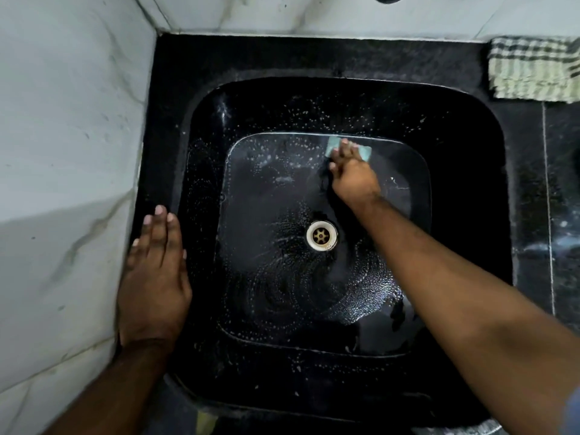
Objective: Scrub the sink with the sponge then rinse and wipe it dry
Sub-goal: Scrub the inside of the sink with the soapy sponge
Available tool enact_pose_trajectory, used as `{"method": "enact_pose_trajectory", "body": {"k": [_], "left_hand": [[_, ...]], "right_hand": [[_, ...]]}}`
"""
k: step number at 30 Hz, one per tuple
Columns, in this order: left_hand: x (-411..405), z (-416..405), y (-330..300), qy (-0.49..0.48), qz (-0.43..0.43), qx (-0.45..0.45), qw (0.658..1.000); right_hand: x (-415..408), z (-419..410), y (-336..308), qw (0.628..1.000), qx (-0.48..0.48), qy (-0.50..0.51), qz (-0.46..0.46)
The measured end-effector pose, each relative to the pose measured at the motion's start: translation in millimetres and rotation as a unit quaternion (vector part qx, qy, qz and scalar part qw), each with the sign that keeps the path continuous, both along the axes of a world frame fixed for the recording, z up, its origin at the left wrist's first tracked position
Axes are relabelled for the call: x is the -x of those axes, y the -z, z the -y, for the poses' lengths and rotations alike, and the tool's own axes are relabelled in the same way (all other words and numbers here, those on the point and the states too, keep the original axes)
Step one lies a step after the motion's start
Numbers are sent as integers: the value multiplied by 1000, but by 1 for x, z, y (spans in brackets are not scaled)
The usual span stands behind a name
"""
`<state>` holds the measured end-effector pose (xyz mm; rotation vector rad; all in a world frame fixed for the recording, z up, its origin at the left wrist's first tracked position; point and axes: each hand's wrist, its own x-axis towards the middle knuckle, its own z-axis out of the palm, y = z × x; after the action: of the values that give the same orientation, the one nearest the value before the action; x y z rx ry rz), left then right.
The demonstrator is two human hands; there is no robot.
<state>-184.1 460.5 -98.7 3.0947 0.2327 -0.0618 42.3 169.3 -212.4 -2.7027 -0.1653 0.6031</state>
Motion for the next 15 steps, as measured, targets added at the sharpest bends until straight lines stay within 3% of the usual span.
{"method": "enact_pose_trajectory", "body": {"k": [4, 7, 10, 13, 15], "left_hand": [[-1, 0, 0, -1, 2, 3, 1000], [-2, -1, 0, -2, 4, 6, 1000], [-3, -1, 0, -2, 7, 15, 1000], [-2, -1, -2, -2, 8, 27, 1000], [-1, -1, -2, -7, 10, 35, 999]], "right_hand": [[46, -9, 1, 993, -30, -113, -9], [77, 21, -7, 998, -31, -56, 21], [58, 37, -3, 999, 8, 2, 44], [13, 7, 4, 999, 8, 43, 29], [-4, -18, 11, 1000, -10, 19, 8]]}}
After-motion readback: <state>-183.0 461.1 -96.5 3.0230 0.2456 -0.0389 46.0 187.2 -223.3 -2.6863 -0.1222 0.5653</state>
